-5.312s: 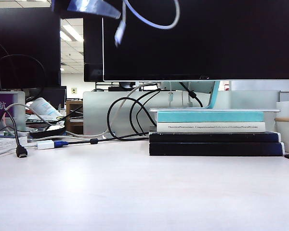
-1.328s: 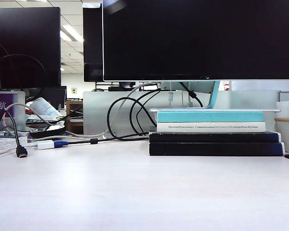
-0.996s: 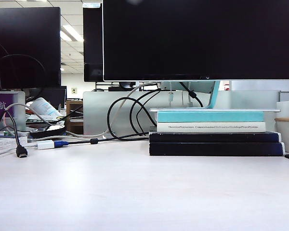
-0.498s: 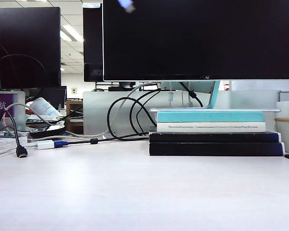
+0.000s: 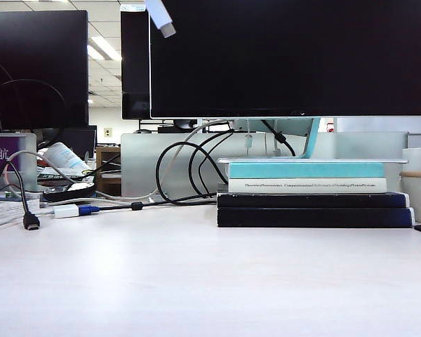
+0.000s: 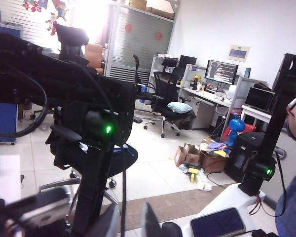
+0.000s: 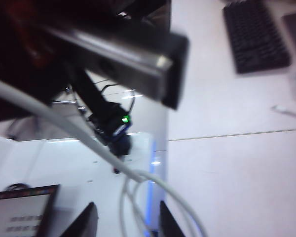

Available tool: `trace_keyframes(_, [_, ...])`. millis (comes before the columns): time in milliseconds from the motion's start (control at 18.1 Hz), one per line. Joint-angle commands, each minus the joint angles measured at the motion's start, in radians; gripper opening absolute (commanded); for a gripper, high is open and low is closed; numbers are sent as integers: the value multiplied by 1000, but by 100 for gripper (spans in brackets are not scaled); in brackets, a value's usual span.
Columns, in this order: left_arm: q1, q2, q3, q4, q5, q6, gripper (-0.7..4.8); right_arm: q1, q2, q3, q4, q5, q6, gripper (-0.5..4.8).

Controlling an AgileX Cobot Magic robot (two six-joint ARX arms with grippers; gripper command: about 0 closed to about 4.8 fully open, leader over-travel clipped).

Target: Unfold the white charging cable into a straight cable.

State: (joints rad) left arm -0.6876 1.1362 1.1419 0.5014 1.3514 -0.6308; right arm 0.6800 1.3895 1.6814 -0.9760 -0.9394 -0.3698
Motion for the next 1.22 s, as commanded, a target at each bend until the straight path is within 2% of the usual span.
trace_keyframes(55, [-2, -2, 2, 56, 16, -33, 75, 0, 7, 3, 17, 55, -58, 181])
trace_keyframes(166, [-21, -2, 2, 83, 23, -58, 75, 0, 27, 3, 31, 61, -72, 182])
trace_keyframes(387, [-89, -2, 2, 129, 18, -58, 75, 0, 77, 3, 29, 72, -76, 181])
trace_keyframes(553, [-87, -2, 2, 128, 25, -58, 75, 1, 88, 3, 23, 50, -76, 185])
trace_keyframes(609, [-87, 0, 2, 124, 28, -58, 75, 1, 87, 3, 10, 20, -76, 210])
trace_keyframes(719, [-87, 1, 2, 41, 86, -51, 75, -47, 61, 5, 32, 72, -76, 214])
trace_keyframes(885, [-87, 20, 2, 30, 112, -45, 75, -85, 26, 5, 36, 54, -72, 215])
trace_keyframes(941, [-87, 31, 2, 31, 129, -31, 75, -85, 14, 5, 0, 27, -72, 219])
trace_keyframes(1051, [-87, 42, 2, 37, 140, -31, 75, -85, 12, 5, -79, -34, -81, 263])
trace_keyframes(1217, [-85, 44, 2, 39, 173, -32, 75, -85, 12, 5, -272, -32, -194, 267])
